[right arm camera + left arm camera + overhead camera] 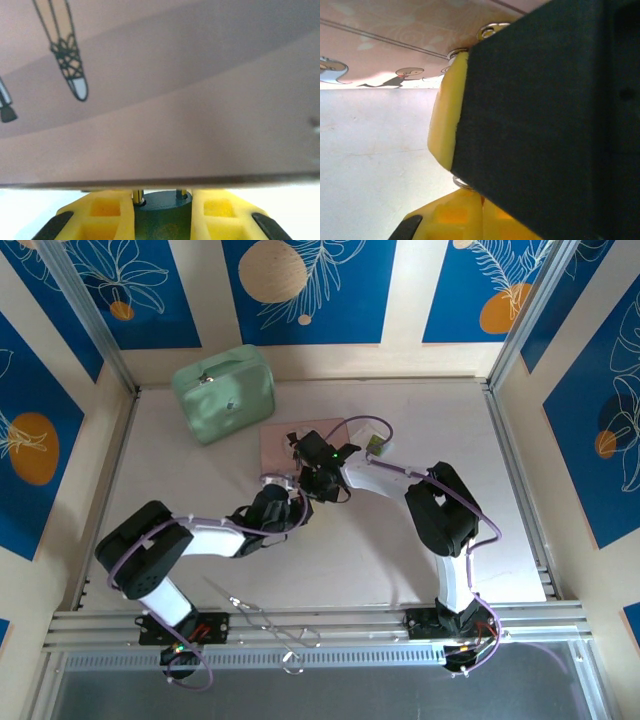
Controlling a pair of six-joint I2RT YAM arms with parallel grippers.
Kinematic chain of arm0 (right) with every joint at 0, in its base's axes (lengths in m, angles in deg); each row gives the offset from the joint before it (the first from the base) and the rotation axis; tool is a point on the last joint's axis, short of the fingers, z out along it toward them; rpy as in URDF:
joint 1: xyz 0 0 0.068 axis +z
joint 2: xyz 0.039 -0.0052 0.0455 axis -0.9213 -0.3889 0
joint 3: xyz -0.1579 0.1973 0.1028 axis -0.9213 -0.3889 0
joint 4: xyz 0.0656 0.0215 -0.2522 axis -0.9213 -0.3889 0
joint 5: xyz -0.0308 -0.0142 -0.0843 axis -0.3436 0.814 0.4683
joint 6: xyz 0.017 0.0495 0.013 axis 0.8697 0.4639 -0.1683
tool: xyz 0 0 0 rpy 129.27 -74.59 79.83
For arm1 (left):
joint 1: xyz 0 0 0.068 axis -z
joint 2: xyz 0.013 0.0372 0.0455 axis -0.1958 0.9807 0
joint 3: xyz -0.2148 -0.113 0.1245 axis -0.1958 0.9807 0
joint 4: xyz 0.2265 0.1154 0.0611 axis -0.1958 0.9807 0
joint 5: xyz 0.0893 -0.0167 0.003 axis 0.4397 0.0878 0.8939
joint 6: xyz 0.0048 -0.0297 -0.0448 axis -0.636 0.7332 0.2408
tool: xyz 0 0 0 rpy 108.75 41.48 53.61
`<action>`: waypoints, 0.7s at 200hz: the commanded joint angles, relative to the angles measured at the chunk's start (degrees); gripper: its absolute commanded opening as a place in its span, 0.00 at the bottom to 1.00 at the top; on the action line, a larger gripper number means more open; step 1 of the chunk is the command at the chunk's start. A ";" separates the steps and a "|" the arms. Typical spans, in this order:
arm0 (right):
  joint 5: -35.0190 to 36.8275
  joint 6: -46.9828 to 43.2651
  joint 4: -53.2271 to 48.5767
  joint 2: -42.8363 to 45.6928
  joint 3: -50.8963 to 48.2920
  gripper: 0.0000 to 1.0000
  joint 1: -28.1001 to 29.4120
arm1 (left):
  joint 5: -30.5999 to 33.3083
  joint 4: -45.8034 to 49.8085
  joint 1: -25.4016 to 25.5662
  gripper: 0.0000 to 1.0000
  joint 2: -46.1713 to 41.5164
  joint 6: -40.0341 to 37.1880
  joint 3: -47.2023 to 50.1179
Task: Unlock the padlock with the key
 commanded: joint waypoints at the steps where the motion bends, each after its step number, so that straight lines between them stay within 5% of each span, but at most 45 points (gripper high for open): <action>1: -8.90 1.29 -7.61 -0.38 2.31 0.00 1.80 | 12.26 9.87 1.12 0.00 -2.47 -6.79 -4.58; 50: -14.38 0.26 -9.03 -1.48 3.64 0.00 1.27 | 33.61 14.65 11.13 0.00 -0.27 -23.42 -9.53; 97: -19.89 -0.68 -9.48 -1.88 3.16 0.00 0.61 | 57.58 -1.05 23.10 0.00 13.50 -49.70 -13.04; 140: -23.25 1.81 -3.40 -0.72 -5.36 0.00 1.43 | 58.71 7.03 25.21 0.00 9.64 -44.38 -11.75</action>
